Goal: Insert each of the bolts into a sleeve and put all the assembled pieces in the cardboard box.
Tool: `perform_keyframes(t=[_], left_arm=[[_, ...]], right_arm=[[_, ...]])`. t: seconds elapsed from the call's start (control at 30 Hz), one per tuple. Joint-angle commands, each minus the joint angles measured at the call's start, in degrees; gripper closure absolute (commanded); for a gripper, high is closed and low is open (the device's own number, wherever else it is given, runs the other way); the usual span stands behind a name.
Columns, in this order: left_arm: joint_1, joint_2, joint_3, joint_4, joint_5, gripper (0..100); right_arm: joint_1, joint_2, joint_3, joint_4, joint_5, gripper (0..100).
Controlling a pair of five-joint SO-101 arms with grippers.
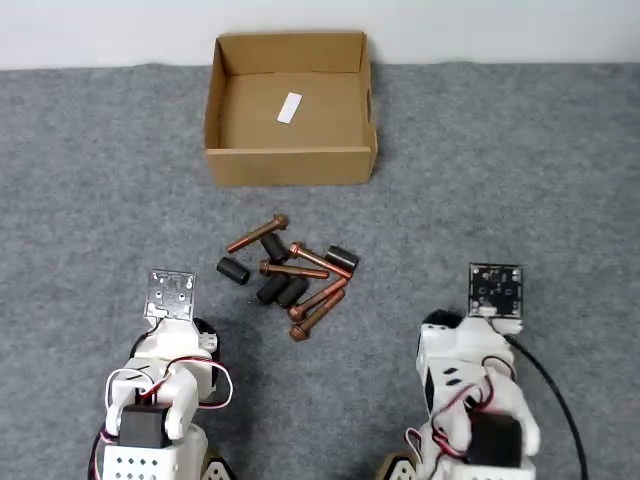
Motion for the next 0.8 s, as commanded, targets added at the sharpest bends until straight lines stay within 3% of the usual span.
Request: perform_keyframes(t=[0.0, 0.2, 0.4, 0.6, 0.77], left_arm=[[0.4, -0.2, -0.4, 0.4, 0.4, 99], [0.4, -0.2, -0.4, 0.4, 0.4, 99], [0.4, -0.2, -0.4, 0.4, 0.4, 99], [0.4, -0.2, -0.4, 0.4, 0.4, 99], [0.4, -0.2, -0.4, 0.4, 0.4, 99]], right_arm=[[-2.2, 10.7, -14.5, 2.1, -1.7, 99.1], [-9.9, 42.1, -40.4, 9.7, -1.1, 99.1], [-14.2, 65.8, -56.0, 13.4, 12.6, 99.1], [-16.1, 78.6, -63.6, 12.8, 32.8, 99.1], [-20.9, 89.8, -69.6, 12.8, 34.4, 99.1]])
